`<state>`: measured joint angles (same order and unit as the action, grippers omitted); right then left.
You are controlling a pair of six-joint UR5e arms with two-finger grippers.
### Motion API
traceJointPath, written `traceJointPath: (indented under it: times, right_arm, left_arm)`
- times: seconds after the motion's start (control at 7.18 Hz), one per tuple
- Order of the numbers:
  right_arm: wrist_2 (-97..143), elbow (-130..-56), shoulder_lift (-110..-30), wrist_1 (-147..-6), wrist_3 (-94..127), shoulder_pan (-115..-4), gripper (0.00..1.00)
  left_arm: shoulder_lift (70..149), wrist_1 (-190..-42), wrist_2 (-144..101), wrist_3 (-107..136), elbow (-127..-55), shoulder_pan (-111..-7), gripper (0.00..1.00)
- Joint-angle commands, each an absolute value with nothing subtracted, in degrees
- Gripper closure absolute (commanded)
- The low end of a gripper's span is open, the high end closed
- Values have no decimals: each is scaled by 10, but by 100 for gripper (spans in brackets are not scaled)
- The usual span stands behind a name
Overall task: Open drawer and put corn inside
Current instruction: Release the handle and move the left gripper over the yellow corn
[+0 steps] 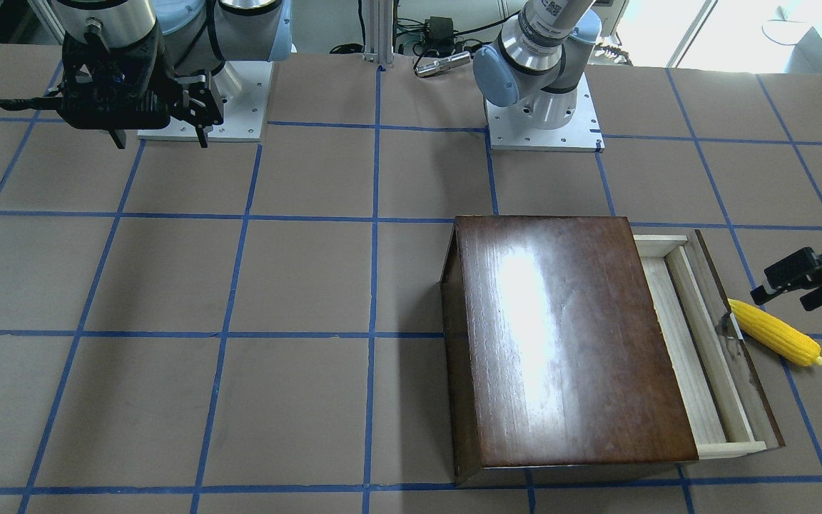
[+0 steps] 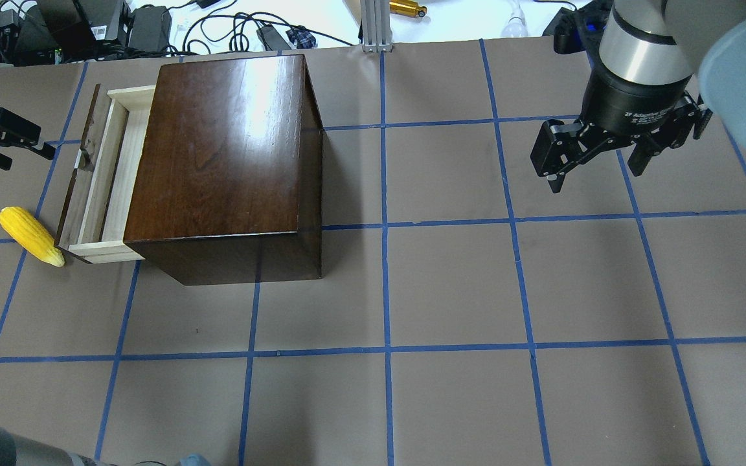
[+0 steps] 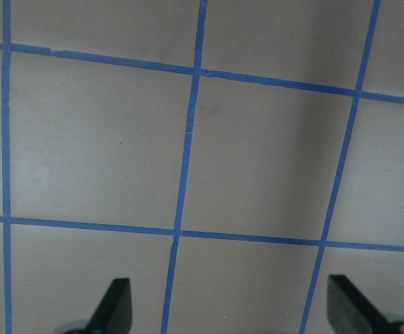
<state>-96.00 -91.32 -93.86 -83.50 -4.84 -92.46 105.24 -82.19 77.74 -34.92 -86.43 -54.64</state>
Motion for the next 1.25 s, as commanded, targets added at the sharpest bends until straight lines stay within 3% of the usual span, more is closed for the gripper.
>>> traceJointPath:
  times: [0.0, 0.42, 1.11]
  right_arm:
    - [-960, -913, -939, -835, -48, -925, 0]
    - [-961, -913, -938, -835, -48, -925, 0]
    - [-961, -913, -939, -835, -48, -925, 0]
  left_arm:
    - [1019, -839, 845, -351, -864, -544, 0]
    - [1068, -784, 847, -388, -872, -471, 0]
    - [1170, -658, 880, -403, -888, -465, 0]
